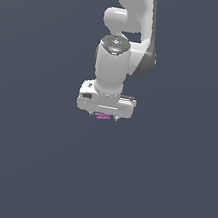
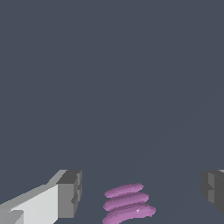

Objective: Pick up the object and move it to a goal position.

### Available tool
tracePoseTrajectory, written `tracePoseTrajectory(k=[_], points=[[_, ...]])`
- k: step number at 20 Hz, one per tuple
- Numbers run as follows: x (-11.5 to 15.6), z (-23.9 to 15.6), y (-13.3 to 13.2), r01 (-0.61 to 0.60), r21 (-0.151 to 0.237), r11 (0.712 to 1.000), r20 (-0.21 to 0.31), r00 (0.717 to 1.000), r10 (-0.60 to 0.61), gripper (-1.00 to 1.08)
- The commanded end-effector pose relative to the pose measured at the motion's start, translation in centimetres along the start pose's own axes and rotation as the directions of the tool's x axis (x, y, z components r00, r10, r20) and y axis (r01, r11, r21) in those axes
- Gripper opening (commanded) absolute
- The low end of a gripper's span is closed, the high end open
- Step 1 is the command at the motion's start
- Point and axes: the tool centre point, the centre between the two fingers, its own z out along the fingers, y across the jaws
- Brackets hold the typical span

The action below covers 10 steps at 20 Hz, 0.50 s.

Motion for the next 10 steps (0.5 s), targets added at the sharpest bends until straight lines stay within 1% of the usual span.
tracePoseTrajectory(k=[1,4,8,10], points=[[0.0,0.0,0.0,0.0,0.0,1.0,0.0,1.0,0.0,1.0],[-0.1,0.0,0.5,-0.01,0.002,1.0,0.003,1.0,0.01,1.0],[-0.5,0.0,2.3,-0.047,0.009,0.999,0.015,0.999,0.047,1.0],[-0.6,0.0,2.8,-0.057,0.011,0.998,0.019,0.998,0.057,1.0]])
